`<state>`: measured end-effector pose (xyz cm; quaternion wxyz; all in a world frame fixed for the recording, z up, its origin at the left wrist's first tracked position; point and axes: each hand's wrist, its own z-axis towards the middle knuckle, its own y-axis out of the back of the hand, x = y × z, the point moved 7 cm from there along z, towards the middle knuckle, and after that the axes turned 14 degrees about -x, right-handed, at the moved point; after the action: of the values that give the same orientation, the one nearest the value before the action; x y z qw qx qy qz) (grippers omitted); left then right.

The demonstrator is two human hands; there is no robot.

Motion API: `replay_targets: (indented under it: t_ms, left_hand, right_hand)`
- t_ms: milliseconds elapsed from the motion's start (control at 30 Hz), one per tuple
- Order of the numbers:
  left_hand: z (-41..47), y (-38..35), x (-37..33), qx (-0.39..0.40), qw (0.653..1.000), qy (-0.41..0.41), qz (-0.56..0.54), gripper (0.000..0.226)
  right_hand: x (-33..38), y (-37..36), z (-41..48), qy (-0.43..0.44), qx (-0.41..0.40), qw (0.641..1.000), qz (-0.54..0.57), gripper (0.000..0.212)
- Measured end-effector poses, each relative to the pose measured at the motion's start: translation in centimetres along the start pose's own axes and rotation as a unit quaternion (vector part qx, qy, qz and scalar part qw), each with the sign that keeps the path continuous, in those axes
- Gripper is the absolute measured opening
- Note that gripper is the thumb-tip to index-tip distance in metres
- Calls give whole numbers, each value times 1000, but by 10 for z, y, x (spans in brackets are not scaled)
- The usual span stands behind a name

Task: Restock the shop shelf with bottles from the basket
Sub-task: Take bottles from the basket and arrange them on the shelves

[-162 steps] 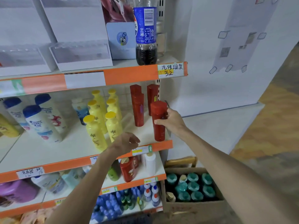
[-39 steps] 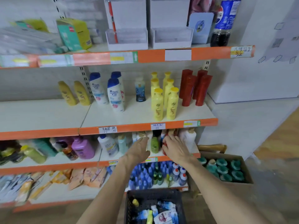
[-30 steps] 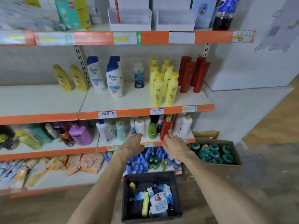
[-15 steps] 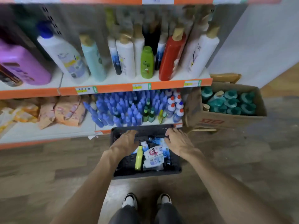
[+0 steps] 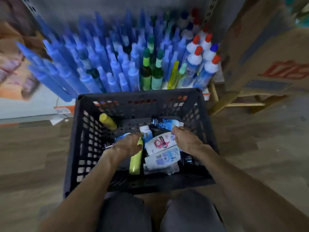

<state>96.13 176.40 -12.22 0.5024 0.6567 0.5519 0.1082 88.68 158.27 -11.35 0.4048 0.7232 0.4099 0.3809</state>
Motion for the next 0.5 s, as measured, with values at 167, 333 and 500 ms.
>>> replay_targets:
  t_ms: [167,333,500]
  left_hand:
    - [58,-61,20,-18,999,-29,23,55]
    - [81,-90,15,-23,999,-39,5,50]
    - [86,-89,9,-18,999,-39,-6,51]
  right_hand:
    - [-34,-59,46,-2,-26,999,-27,52]
    - [-38,-78,61,3,-103,993,-65,49]
    - [-38,-74,68,-56,-141,987,-61,53]
